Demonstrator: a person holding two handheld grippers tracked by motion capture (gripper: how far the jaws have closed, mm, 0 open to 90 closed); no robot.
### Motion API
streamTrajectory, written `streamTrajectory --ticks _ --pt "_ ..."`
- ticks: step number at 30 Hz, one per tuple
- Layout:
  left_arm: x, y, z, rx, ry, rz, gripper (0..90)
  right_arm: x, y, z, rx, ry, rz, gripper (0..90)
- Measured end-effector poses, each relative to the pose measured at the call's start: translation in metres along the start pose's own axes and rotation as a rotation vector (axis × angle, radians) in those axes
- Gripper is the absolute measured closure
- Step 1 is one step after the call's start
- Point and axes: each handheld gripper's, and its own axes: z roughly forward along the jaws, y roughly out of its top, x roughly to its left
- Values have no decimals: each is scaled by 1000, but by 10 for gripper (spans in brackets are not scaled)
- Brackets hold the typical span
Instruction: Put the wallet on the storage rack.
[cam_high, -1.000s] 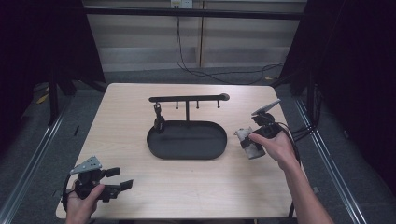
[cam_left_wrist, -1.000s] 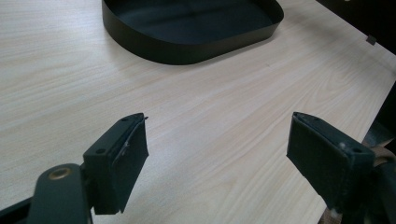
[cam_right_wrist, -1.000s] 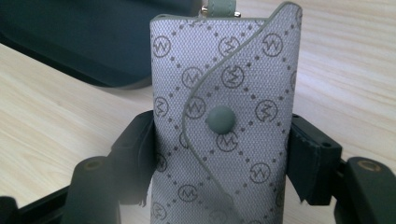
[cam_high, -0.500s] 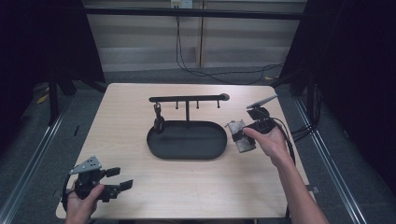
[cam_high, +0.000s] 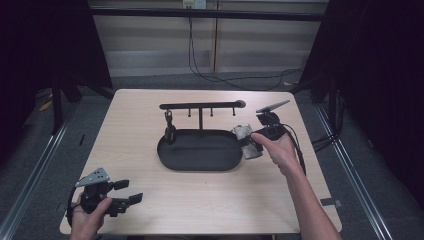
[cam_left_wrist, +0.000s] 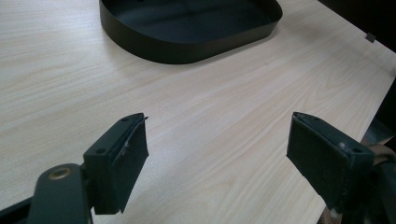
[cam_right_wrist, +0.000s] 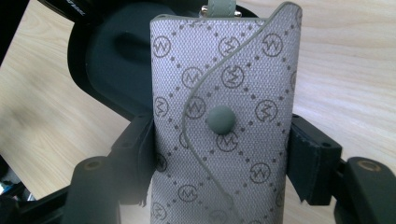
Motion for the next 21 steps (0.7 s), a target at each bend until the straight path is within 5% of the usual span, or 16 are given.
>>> streamTrajectory --ticks 9,21 --pt "-1 0 0 3 1 15 201 4 9 11 -34 55 22 333" --pt "0 0 -1 -5 -1 9 201 13 20 36 -34 68 58 333"
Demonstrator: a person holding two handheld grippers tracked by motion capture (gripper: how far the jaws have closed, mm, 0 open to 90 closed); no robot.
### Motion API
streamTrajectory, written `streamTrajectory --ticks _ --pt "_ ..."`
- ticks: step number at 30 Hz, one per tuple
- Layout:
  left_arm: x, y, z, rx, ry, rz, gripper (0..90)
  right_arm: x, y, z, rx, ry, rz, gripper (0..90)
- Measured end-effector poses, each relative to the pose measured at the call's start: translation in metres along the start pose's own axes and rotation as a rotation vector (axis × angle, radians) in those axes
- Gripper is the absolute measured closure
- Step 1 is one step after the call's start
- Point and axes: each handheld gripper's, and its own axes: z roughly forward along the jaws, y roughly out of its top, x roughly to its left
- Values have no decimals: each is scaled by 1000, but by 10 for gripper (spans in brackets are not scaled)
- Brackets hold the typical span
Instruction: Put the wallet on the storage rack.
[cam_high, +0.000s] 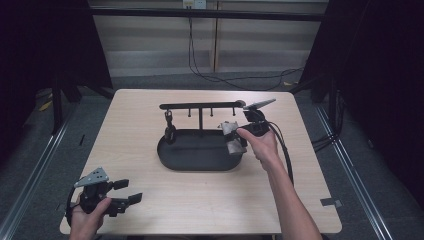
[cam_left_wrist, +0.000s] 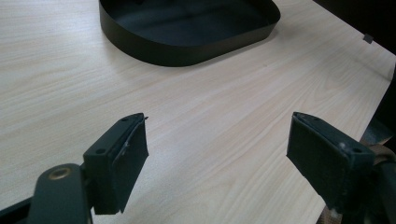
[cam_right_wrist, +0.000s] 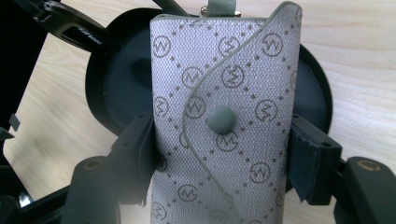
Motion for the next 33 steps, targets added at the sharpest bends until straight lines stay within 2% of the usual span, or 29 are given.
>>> streamTrajectory --ticks 12,19,28,33 --pt "0 0 1 2 -2 -1 201 -11 -8 31 5 -7 33 333" --pt "0 0 1 1 -2 -4 201 -11 -9 45 14 -22 19 332" --pt "0 0 1 2 -2 -3 201 -10 -11 59 35 -40 30 331" --pt "1 0 0 2 -3 -2 201 -11 -12 64 44 -62 12 329"
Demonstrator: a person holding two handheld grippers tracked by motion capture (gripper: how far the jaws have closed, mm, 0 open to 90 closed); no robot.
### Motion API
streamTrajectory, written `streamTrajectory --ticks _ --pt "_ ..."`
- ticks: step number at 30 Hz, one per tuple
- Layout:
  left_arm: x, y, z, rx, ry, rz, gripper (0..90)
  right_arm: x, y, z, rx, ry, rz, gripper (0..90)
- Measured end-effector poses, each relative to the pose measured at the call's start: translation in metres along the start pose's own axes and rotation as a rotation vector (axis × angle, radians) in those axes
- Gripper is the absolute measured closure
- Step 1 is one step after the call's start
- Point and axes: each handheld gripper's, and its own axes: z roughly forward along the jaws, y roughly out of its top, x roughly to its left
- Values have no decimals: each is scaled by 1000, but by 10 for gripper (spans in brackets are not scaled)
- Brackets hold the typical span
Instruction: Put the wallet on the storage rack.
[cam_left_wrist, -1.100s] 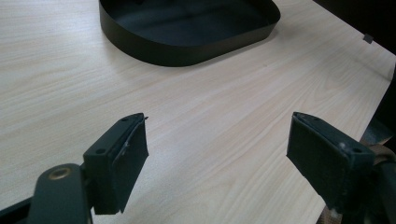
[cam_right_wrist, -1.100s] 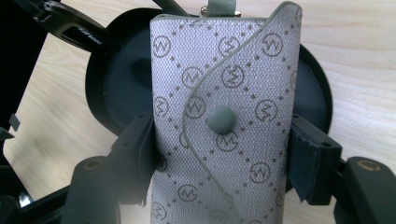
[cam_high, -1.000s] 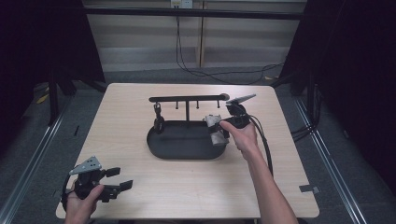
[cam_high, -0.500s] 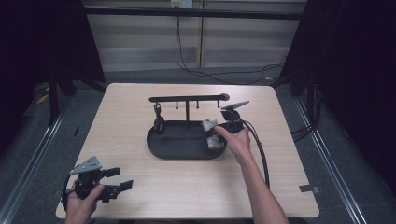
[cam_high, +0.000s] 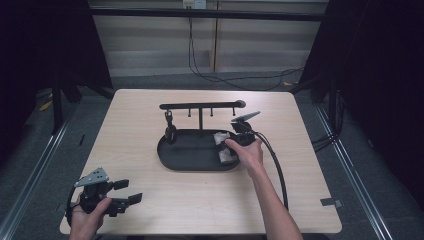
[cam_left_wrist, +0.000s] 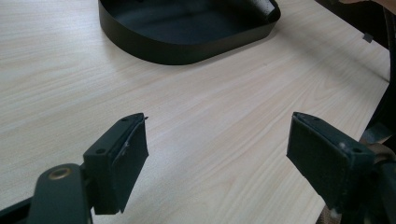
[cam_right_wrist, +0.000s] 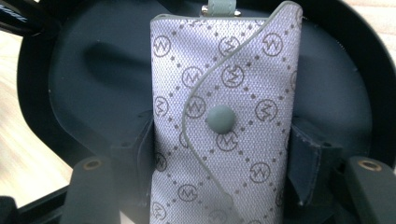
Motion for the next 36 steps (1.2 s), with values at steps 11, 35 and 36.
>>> streamTrajectory --ticks 11,35,36 --pt "0 0 0 11 -1 6 202 1 -2 3 -3 -47 -23 307" --pt "1 0 0 10 4 -2 202 5 -4 -14 -80 -70 -93 168" --pt "1 0 0 11 8 -4 202 7 -4 -16 -83 -73 -94 160"
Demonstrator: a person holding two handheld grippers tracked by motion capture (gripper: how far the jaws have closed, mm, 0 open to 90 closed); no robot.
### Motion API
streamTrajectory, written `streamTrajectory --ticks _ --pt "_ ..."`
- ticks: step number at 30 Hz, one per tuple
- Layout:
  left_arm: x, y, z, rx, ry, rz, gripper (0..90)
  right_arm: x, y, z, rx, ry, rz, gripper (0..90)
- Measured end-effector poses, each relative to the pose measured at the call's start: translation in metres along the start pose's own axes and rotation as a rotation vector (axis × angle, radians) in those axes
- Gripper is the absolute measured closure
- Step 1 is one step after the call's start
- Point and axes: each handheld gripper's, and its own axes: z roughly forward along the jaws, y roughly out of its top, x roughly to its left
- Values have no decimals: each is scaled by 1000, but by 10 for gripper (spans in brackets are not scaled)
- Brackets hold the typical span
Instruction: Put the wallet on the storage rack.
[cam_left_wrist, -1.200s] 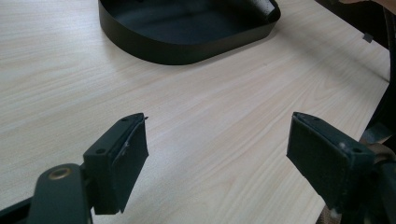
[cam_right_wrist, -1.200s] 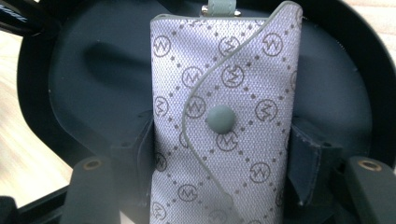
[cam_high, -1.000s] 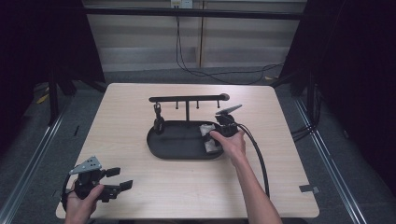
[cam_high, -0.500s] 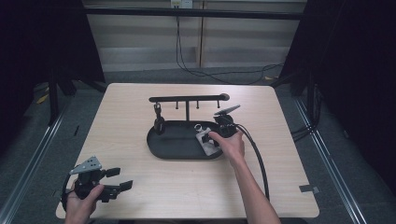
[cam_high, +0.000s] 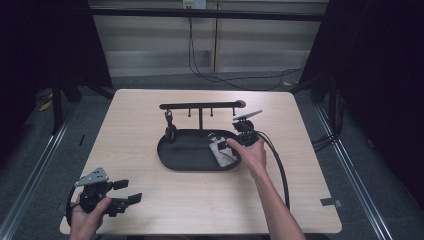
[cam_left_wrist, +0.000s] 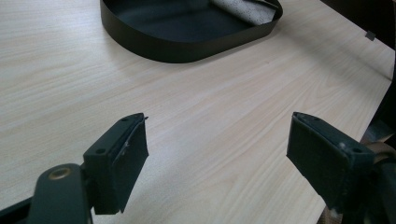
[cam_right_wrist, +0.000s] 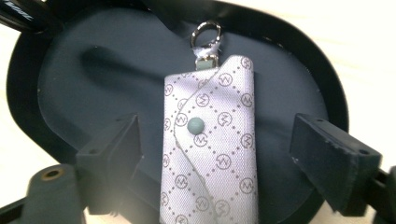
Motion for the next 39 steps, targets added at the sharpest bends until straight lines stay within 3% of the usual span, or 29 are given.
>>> streamTrajectory --ticks 9,20,26,28,30,39 --pt "0 0 -2 -25 0 3 212 5 -7 -21 -89 -5 -64 138" --pt "2 1 -1 -9 4 -19 212 -4 -25 -42 -167 -24 -81 157" --pt "2 0 -1 -7 7 -21 214 -9 -37 -51 -193 -12 -68 142" --pt "3 0 -1 -6 9 -22 213 -14 -43 -56 -187 -39 -63 148" --pt "3 1 -1 -6 10 -24 214 -17 -49 -61 -212 -23 -61 138" --pt "3 0 -2 -3 25 -33 214 -30 -75 -77 -252 -37 -48 141"
